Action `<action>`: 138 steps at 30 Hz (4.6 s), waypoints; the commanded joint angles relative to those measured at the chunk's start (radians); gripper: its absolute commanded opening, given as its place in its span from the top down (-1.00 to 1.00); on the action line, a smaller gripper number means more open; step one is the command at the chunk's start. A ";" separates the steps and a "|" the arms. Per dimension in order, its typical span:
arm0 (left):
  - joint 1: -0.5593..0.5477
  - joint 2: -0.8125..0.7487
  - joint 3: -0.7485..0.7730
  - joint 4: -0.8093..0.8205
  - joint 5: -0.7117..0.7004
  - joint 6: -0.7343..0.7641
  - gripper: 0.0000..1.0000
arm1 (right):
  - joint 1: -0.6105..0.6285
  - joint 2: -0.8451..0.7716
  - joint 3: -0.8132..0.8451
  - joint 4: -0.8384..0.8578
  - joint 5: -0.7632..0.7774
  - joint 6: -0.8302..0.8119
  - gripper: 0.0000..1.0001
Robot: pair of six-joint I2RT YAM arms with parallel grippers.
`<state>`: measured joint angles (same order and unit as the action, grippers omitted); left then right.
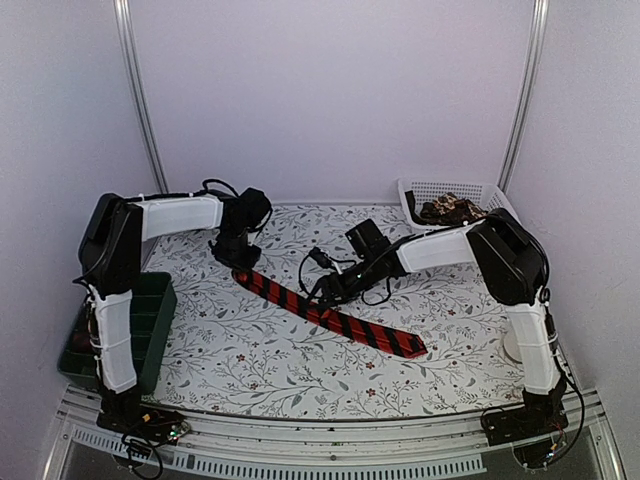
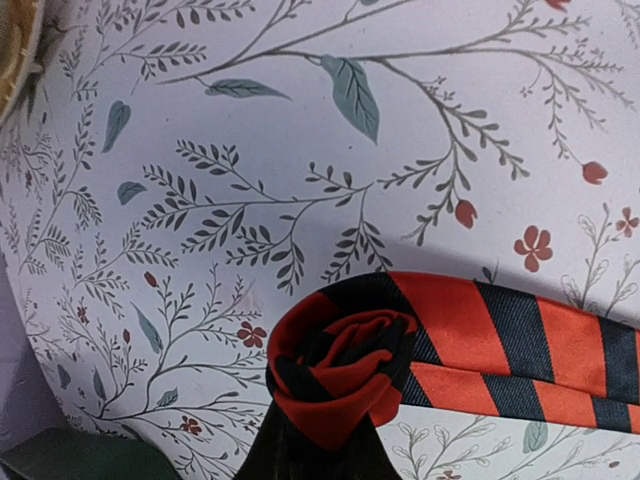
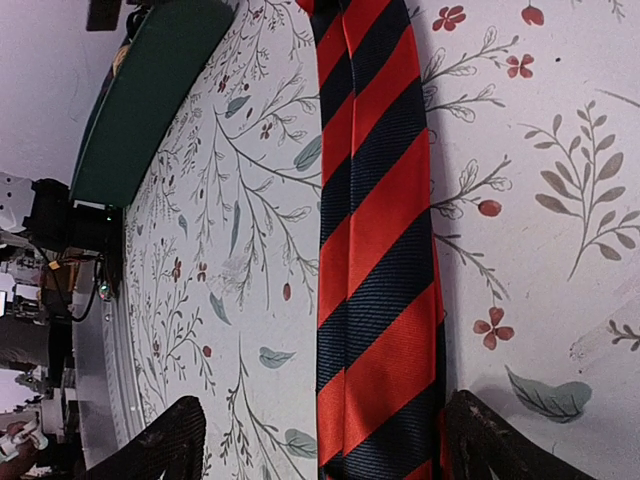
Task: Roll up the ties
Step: Roll the tie at the center of the board.
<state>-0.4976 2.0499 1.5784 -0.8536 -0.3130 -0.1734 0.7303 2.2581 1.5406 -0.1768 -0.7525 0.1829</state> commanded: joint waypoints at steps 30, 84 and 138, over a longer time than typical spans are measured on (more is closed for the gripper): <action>-0.257 0.151 -0.043 -0.064 -0.457 -0.064 0.95 | -0.065 -0.150 -0.104 0.122 -0.190 0.196 -0.56; -0.063 -0.318 -0.189 0.241 0.360 0.323 -1.00 | -0.106 -0.220 -0.100 -0.029 -0.122 0.078 -0.35; 0.066 -0.505 -0.374 0.494 0.609 0.797 -1.00 | -0.007 -0.544 -0.334 -0.341 0.153 -0.044 -0.14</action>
<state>-0.4061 1.5574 1.1603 -0.3378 0.3374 0.7025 0.6724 1.8778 1.1698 -0.4671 -0.6086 0.2031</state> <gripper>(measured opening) 0.998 0.568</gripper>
